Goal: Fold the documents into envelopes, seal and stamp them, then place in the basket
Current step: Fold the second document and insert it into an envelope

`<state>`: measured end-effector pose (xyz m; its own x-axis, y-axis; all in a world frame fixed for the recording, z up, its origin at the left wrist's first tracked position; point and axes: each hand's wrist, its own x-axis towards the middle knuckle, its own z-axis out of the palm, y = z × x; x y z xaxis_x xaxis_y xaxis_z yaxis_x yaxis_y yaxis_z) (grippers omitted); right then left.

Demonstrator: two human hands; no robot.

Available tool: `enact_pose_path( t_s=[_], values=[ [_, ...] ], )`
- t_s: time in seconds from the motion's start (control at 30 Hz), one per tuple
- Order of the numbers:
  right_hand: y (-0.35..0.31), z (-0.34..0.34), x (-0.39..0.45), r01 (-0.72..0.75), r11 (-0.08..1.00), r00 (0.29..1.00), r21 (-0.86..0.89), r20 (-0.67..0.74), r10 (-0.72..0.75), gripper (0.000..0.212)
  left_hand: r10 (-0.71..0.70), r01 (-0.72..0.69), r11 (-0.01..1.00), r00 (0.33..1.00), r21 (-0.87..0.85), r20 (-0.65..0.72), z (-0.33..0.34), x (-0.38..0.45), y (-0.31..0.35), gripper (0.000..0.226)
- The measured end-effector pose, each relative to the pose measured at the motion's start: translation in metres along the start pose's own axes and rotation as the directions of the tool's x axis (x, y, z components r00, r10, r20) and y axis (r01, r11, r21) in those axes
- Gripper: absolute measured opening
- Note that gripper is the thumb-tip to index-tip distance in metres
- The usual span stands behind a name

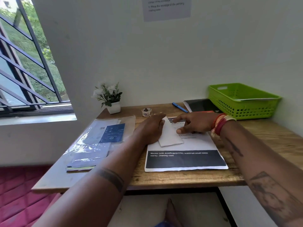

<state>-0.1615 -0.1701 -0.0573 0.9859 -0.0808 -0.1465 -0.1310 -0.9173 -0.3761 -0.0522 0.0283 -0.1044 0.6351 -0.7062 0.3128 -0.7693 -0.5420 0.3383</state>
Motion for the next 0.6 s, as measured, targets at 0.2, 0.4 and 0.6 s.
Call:
enact_pose_path(
  t_s=[0.2, 0.4, 0.6],
  values=[
    [-0.034, 0.013, -0.014, 0.041, 0.999, 0.986, -0.035, -0.162, -0.046, 0.035, 0.102, -0.095, 0.995, 0.967, 0.041, -0.234, -0.031, -0.031, 0.01, 0.031],
    [-0.113, 0.041, -0.015, 0.247, 0.969, 0.959, 0.011, -0.147, -0.243, 0.037, 0.065, -0.047, 0.997, 0.928, 0.058, -0.367, -0.074, -0.083, -0.023, 0.024],
    [-0.193, 0.094, -0.01, 0.439, 0.898, 0.885, -0.029, -0.159, -0.438, 0.049, -0.157, 0.161, 0.986, 0.867, -0.033, -0.473, -0.098, -0.156, -0.089, 0.029]
  ],
)
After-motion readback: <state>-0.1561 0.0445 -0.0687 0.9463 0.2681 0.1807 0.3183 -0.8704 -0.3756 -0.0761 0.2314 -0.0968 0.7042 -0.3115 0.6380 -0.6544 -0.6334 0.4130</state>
